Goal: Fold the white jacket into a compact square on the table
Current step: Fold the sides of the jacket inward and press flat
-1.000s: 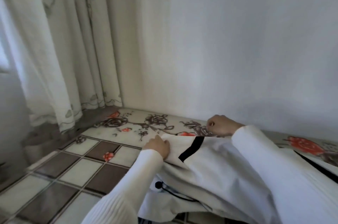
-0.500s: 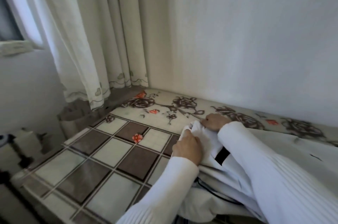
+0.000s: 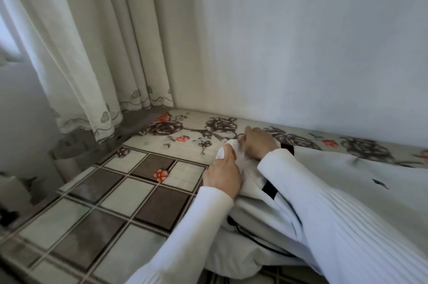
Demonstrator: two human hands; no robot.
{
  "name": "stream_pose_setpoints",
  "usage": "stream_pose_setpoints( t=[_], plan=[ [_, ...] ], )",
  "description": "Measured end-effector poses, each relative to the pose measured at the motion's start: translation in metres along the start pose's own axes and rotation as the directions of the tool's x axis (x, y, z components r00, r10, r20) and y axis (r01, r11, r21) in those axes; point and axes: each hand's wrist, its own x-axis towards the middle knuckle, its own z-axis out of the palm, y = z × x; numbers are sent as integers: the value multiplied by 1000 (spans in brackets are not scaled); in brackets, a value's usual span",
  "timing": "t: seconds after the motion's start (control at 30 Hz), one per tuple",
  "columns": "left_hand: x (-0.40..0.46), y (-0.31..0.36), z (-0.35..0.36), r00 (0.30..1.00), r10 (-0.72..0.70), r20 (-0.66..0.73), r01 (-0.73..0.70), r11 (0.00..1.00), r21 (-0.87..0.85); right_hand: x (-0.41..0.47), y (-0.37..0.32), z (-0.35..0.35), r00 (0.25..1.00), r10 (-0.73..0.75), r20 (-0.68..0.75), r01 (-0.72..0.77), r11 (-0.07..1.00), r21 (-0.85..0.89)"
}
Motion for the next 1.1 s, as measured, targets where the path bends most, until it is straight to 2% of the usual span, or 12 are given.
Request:
stream_pose_setpoints(
  t=[0.13,0.23,0.47,0.53,0.6,0.73,0.87,0.97,1.1],
  plan=[
    [-8,-8,17,992,-62,113,35,974,224,-19,-3,23,999,-27,40,31,993,-114],
    [-11,-9,24,986,-70,149,14,936,352,-24,-3,27,999,-41,21,43,990,-135],
    [-3,-2,9,938,-167,303,34,916,401,-22,14,0,989,-53,135,74,985,-154],
    [2,2,-1,936,-178,303,29,898,438,-22,31,-18,990,-56,130,77,983,-166],
    [10,8,-15,962,-152,227,17,861,508,-24,52,-38,989,-39,144,65,982,-177],
    [29,36,-35,988,-58,143,-19,873,487,-40,108,-82,991,78,109,-52,974,-222],
    [48,81,-30,982,93,164,-154,898,412,-68,171,-115,964,253,79,-230,947,-224],
    [55,117,-9,958,170,232,-249,894,372,-94,219,-127,904,422,72,-400,891,-214],
    [54,152,26,924,187,334,-308,881,358,-127,271,-123,794,602,85,-584,794,-167]
  ],
)
